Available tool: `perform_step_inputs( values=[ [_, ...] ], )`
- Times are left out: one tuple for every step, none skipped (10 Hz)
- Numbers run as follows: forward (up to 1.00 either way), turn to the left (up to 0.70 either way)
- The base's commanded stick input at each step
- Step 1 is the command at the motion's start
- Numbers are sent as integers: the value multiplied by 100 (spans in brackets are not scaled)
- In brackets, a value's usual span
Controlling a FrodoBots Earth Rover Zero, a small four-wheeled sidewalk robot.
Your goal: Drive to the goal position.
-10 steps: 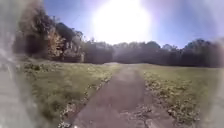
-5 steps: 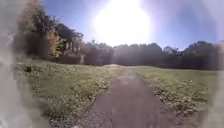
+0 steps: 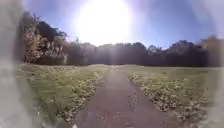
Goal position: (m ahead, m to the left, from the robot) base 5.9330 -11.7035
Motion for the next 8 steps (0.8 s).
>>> perform_step_inputs(
  values=[
    [100, 0],
    [100, 0],
    [100, 0],
    [100, 0],
    [100, 0],
    [100, 0],
    [100, 0],
    [100, 0]
  ],
)
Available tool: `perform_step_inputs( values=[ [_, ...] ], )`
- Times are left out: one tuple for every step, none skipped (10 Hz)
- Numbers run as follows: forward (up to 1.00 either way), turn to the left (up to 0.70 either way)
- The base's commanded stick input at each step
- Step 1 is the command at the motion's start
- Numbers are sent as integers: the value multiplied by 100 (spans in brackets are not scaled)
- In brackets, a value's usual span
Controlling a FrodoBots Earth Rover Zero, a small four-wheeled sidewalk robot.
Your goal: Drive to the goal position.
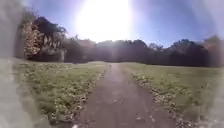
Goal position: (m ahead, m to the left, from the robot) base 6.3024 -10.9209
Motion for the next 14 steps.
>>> perform_step_inputs(
  values=[
    [100, 0],
    [100, 0],
    [100, 0],
    [100, 0],
    [100, 0],
    [100, 0],
    [100, 0],
    [100, 0],
    [100, 0],
    [100, 0],
    [100, 0],
    [100, 0],
    [100, 0],
    [100, 0]
  ],
)
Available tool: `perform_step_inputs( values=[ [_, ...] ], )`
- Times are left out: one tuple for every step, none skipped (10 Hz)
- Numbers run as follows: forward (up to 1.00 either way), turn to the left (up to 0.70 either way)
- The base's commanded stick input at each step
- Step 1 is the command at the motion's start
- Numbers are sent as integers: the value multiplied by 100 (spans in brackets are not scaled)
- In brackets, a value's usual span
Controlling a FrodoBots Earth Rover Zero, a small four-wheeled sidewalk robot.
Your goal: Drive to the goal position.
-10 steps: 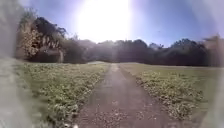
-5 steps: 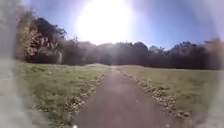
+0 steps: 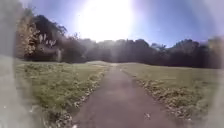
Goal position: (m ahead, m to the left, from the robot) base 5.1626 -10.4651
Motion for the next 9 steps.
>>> perform_step_inputs(
  values=[
    [100, 0],
    [100, 0],
    [100, 0],
    [100, 0],
    [100, 0],
    [100, 0],
    [100, 0],
    [100, 3],
    [100, 11]
  ],
)
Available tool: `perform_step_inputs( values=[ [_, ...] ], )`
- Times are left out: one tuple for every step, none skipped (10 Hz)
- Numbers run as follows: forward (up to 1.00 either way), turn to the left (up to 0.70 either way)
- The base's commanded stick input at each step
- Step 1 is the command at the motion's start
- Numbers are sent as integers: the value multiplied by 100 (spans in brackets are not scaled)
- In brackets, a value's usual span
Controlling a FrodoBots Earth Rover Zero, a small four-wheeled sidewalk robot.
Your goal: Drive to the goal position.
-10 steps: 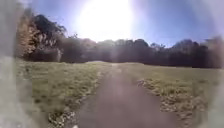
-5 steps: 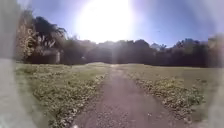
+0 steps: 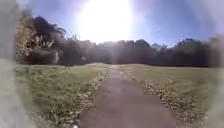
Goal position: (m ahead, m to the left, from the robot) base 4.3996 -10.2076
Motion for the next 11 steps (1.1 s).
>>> perform_step_inputs(
  values=[
    [100, 13],
    [100, 2],
    [100, 0],
    [100, 0],
    [100, 0],
    [100, 0],
    [100, 0],
    [100, -40],
    [100, -40],
    [100, -40],
    [100, -5]
  ],
)
